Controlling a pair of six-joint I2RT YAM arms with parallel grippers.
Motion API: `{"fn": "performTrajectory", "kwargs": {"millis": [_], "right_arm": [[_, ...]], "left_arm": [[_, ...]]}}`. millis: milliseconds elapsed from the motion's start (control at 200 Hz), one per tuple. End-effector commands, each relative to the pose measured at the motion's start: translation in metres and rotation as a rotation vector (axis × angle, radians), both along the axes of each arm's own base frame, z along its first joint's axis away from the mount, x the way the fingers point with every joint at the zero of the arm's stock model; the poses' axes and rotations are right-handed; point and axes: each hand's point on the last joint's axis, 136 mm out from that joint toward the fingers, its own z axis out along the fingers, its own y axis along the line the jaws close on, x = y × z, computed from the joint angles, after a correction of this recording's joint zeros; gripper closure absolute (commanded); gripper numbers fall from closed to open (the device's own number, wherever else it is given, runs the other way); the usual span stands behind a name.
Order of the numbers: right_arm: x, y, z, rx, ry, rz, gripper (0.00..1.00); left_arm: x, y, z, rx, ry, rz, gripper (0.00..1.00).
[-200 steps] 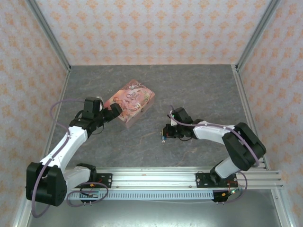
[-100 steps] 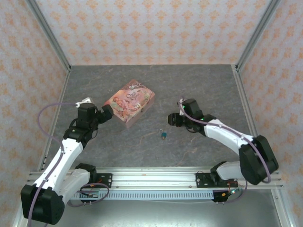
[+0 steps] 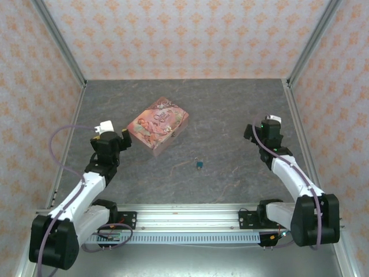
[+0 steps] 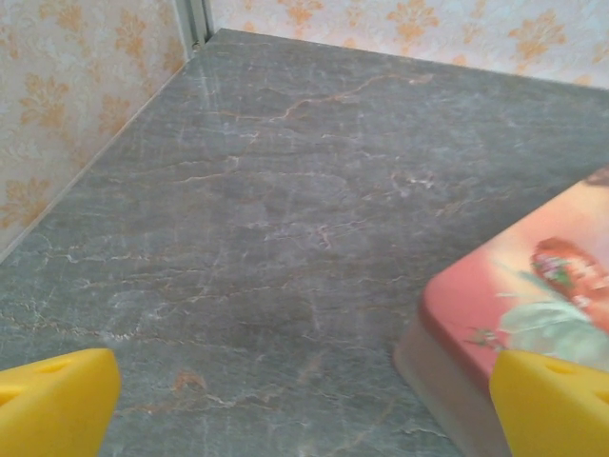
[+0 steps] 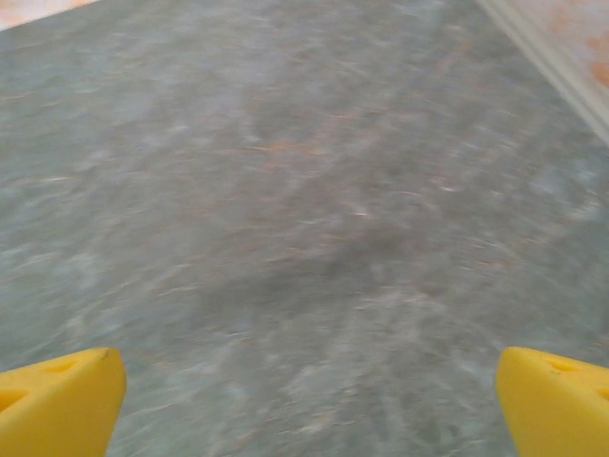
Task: Unlock a padlock with a key
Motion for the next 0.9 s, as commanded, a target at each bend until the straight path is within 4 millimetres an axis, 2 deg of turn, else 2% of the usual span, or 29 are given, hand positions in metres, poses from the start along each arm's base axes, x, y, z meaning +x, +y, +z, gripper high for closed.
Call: {"fn": "performTrajectory", "kwargs": {"millis": [0,15,45,90,240,300,450,581,646,896], "right_arm": [[0.006,-0.028,-0.009,-0.038,-0.075,-0.089,0.01],[0.008,-0.029,-0.007,-0.033,-0.1,-0.092,0.01],[0.012,-0.03,-0.017,-0.022,-0.103,-0.089,0.01],[0.017,-0.03,-0.021,-0.012,-0.139,-0.076,0.01],[0.038,-0.014,-0.007,-0.006,-0.295,0.038,0.01],[0.041,-0.012,-0.008,-0.018,-0.326,0.056,0.01],[0.045,0.0,-0.027,-0.003,-0.339,0.136,0.01],[0.051,0.005,-0.032,0.0,-0.299,0.168,0.01],[0.057,0.005,-0.035,-0.009,-0.263,0.169,0.01],[0.058,0.007,-0.037,-0.046,-0.237,0.157,0.01]], "left_arm": [[0.017,0.008,0.012,0.088,-0.114,0.013,0.0],[0.019,0.006,0.009,0.092,-0.112,0.002,0.0],[0.024,0.004,0.005,0.095,-0.12,-0.015,0.0],[0.03,-0.001,-0.001,0.094,-0.122,-0.04,0.0],[0.046,-0.011,-0.016,0.11,-0.118,-0.111,0.0],[0.051,-0.014,-0.018,0.115,-0.131,-0.135,0.0],[0.062,-0.019,-0.045,0.081,-0.095,-0.195,0.0],[0.071,-0.021,-0.049,0.072,-0.061,-0.215,0.02],[0.076,-0.012,-0.05,0.067,-0.031,-0.167,0.0],[0.075,-0.01,-0.051,0.048,-0.03,-0.17,0.0]]}}
